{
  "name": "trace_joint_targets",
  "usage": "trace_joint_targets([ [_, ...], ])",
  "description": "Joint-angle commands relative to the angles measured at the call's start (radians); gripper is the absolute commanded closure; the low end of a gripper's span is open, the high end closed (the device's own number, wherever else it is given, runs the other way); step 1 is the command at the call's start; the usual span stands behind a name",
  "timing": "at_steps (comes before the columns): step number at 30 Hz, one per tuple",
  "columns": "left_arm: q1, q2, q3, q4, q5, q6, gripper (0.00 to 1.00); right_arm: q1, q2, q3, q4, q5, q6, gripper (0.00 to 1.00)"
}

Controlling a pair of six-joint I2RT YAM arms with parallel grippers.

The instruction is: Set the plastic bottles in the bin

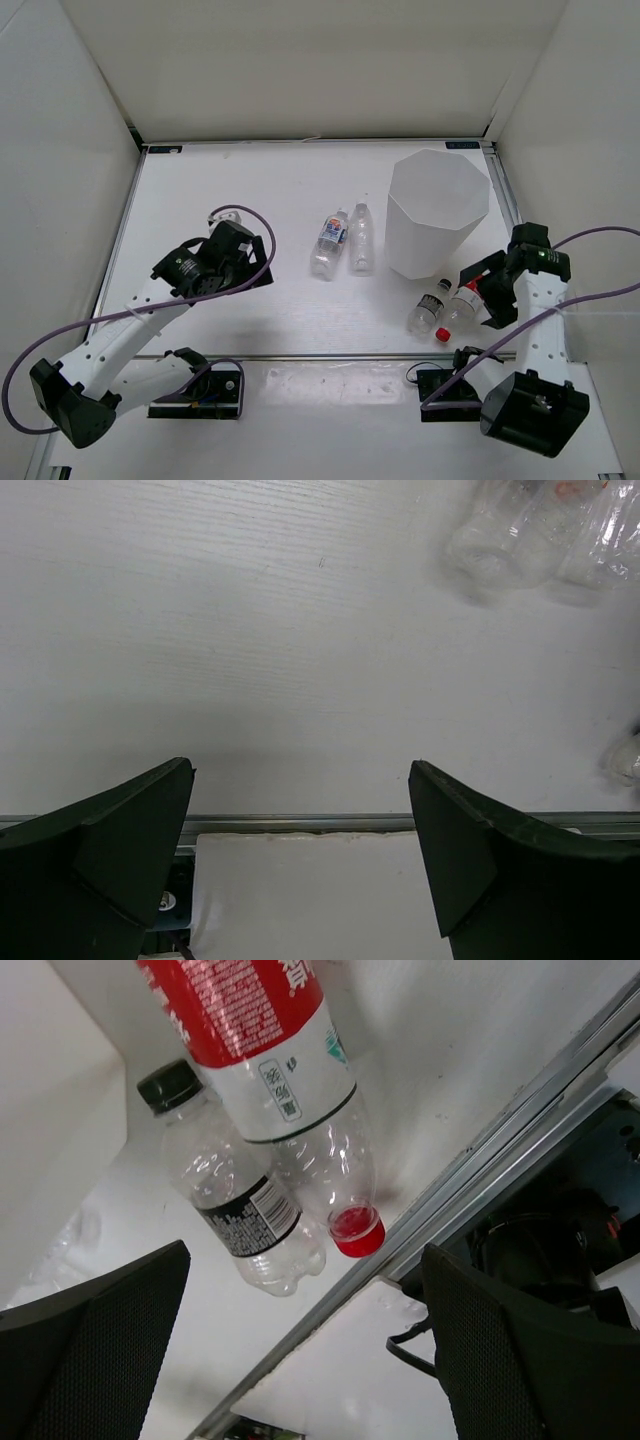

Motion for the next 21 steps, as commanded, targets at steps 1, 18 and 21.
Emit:
trace_joint_targets([
  [1, 0.021, -0.028, -0.014, 0.019, 0.014, 0.017, 0.0, -0.022, 0.037, -0.015, 0.067, 0.027, 0.033, 0.0],
  [18, 0.03, -0.028, -0.044, 0.01, 0.045, 0.057, 0.0, -0.079, 0.451, -0.086, 0.337, 0.005, 0.011, 0.06],
  [21, 0.03, -0.028, -0.044, 0.0, 0.034, 0.057, 0.0, -0.079, 0.478, -0.073, 0.328, 0.005, 0.011, 0.28],
])
